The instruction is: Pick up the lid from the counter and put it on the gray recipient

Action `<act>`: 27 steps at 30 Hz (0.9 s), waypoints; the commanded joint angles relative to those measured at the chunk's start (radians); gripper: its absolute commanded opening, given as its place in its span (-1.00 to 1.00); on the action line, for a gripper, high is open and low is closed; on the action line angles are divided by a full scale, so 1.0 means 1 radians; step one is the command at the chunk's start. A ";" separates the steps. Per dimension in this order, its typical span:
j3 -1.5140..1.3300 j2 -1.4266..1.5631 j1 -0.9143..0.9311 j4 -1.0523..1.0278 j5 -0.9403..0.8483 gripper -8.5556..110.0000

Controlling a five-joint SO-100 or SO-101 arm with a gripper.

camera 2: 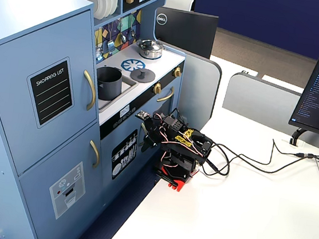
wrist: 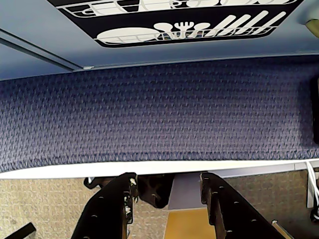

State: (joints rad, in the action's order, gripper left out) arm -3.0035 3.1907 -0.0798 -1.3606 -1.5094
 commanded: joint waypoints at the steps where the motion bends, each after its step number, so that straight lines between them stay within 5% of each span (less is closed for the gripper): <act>1: 0.002 -0.011 0.167 -0.158 -0.069 -0.86; 16: 0.051 -0.034 0.179 0.117 -0.123 -0.86; 27: 0.900 -0.531 0.106 0.166 -0.095 -0.86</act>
State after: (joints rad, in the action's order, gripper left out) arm -2.3884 2.8072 0.0522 -1.2118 -1.5723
